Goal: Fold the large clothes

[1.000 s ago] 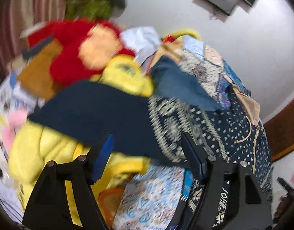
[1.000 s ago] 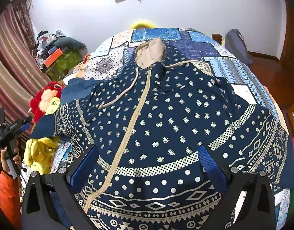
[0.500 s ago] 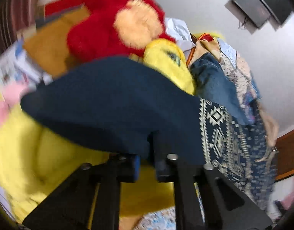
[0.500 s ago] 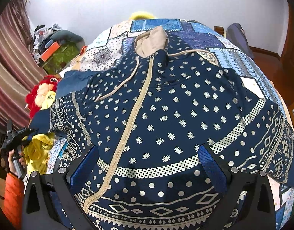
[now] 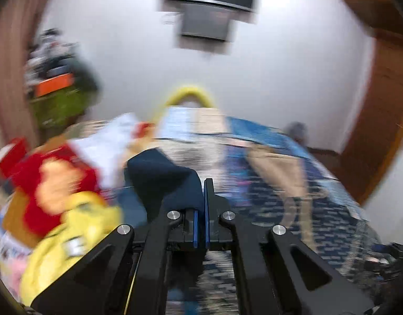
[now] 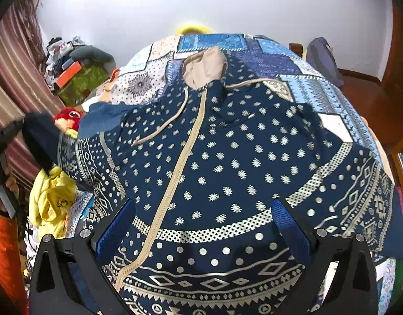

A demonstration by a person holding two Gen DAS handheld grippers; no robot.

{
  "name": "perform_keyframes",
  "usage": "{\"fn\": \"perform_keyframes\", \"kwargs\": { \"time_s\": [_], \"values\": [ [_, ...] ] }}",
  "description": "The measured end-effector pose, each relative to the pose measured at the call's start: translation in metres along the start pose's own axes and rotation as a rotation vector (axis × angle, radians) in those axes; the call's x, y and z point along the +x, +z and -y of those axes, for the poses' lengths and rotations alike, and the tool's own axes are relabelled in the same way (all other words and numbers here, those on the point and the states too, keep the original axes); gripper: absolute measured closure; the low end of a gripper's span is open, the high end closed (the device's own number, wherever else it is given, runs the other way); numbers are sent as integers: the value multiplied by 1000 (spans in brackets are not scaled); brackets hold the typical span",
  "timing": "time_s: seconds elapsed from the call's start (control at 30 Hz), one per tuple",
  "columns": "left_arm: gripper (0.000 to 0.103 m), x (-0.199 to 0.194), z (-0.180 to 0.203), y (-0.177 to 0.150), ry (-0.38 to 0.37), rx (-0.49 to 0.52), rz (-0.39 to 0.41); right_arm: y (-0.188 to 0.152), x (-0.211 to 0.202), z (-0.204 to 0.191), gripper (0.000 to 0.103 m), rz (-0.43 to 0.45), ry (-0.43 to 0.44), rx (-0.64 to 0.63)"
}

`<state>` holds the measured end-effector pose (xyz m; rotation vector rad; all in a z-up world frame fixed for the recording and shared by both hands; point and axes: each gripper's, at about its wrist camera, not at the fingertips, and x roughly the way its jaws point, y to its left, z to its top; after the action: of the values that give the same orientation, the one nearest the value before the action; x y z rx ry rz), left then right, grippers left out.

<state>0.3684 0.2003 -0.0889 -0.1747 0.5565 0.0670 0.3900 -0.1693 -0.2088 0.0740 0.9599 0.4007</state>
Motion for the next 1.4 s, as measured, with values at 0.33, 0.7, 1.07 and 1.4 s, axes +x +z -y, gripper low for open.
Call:
{"fn": "perform_keyframes", "kwargs": {
  "time_s": [0.33,0.7,1.07,1.4],
  "values": [
    [101,89,185,-93,-273,296,-365,-17,-30,38,0,12,-71,-11],
    [49,71,210,-170,-279,386,-488,-32,-32,54,0,-15,-164,-73],
    [30,18,79,-141,-39,220,-352,4,4,-40,0,-10,-97,-283],
    [30,35,-14,-146,71,62,-374,12,112,-154,0,-148,-38,-529]
  ]
}}
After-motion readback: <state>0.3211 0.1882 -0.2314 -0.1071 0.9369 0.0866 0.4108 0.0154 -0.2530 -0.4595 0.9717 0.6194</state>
